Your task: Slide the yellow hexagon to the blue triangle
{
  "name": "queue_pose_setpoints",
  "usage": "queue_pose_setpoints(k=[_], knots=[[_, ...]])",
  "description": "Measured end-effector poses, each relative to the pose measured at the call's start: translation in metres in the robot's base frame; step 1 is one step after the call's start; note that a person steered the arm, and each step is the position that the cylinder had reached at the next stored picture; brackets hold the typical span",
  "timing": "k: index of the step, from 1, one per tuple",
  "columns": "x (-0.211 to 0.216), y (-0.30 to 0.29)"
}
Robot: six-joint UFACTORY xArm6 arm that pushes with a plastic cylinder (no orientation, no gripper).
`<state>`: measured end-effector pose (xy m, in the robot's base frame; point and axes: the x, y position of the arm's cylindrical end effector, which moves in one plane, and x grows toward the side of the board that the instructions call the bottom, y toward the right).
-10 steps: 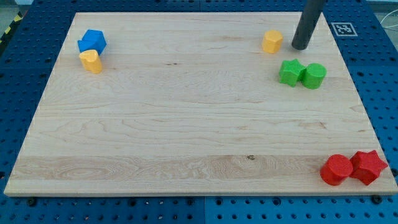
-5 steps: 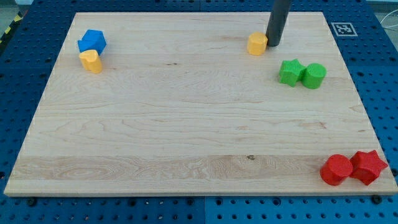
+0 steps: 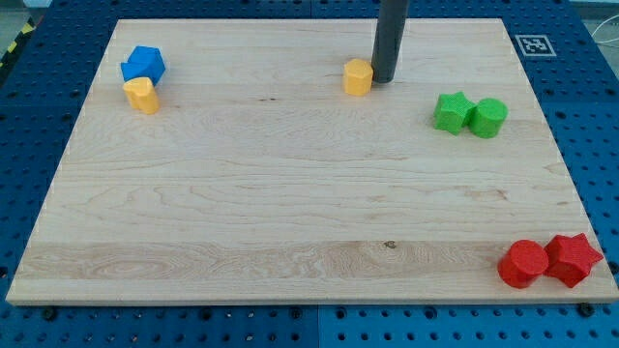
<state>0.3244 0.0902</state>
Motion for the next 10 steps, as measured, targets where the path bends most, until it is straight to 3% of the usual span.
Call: queue_pose_setpoints(k=[10], knots=[[0.016,-0.100]])
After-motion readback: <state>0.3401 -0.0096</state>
